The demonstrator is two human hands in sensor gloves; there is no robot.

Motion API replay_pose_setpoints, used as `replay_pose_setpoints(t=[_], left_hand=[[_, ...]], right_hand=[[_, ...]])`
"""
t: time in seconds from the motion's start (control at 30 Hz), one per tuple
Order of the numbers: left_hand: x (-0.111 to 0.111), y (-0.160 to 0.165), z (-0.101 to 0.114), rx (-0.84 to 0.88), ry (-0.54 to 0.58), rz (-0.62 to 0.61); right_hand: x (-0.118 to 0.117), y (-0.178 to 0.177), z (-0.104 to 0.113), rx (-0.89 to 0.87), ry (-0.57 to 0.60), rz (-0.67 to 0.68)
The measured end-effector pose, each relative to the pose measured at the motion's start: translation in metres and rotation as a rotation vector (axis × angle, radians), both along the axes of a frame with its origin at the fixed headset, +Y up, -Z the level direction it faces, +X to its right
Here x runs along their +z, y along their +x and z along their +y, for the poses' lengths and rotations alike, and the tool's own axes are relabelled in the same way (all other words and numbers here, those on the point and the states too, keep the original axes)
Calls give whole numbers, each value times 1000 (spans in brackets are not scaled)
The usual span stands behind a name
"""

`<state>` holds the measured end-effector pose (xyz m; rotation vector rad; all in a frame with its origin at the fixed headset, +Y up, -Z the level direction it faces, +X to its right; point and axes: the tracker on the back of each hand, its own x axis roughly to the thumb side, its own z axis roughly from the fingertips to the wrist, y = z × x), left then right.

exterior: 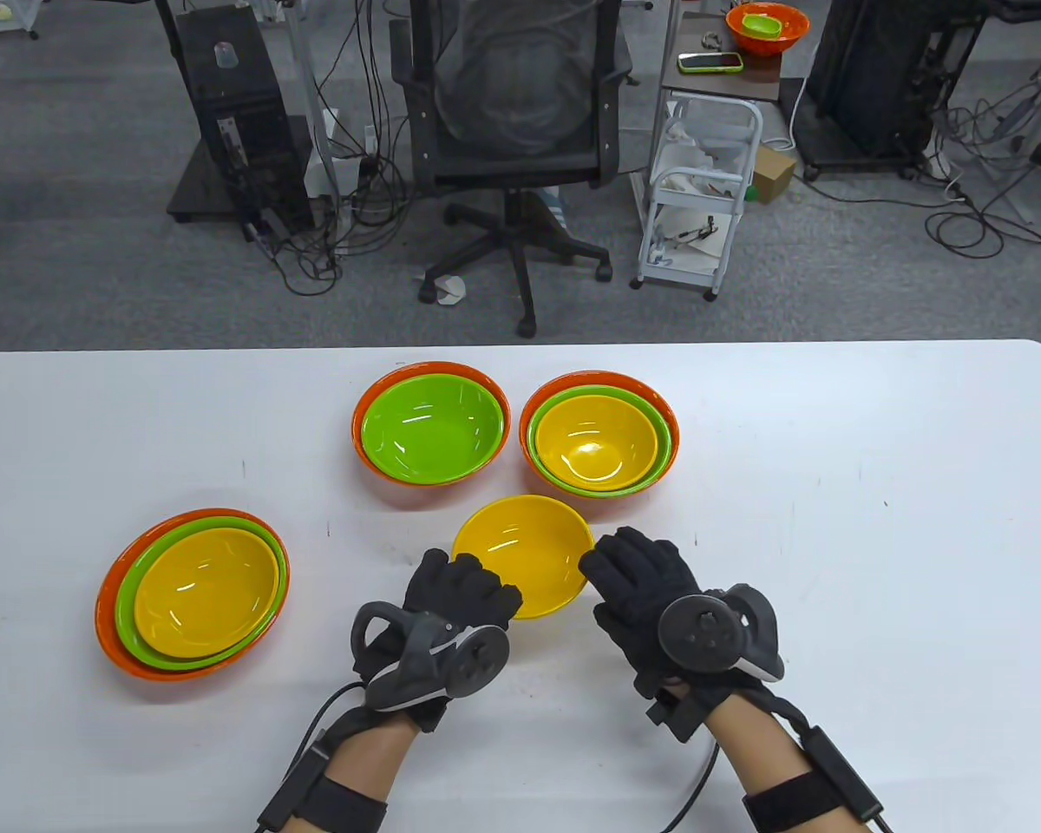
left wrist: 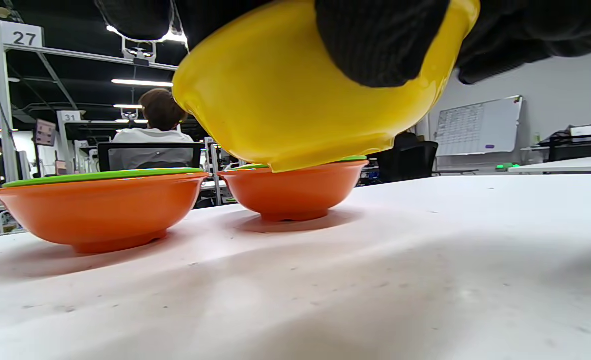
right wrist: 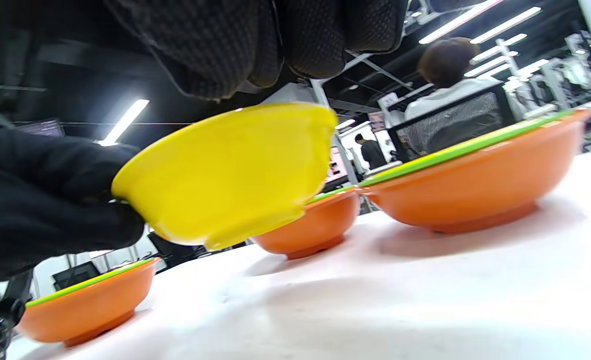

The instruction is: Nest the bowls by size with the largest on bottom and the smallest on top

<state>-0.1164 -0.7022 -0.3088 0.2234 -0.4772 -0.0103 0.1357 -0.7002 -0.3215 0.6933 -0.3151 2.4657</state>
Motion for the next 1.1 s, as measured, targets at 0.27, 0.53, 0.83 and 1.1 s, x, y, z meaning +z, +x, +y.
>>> replay_pose_setpoints(t=[0.27, 0.53, 0.83, 1.1], left_hand=[[-30, -13, 16, 23, 2, 143], [-89, -19, 22, -18, 37, 352], [-138, -13, 25, -96, 8, 514], [-157, -23, 6, -156, -50, 596]], right_hand=[[-17, 29, -11, 39, -164, -119], [-26, 59, -18, 42, -254, -202], [-31, 72, -24, 43, -308, -217], [-31, 75, -25, 39, -325, -224]])
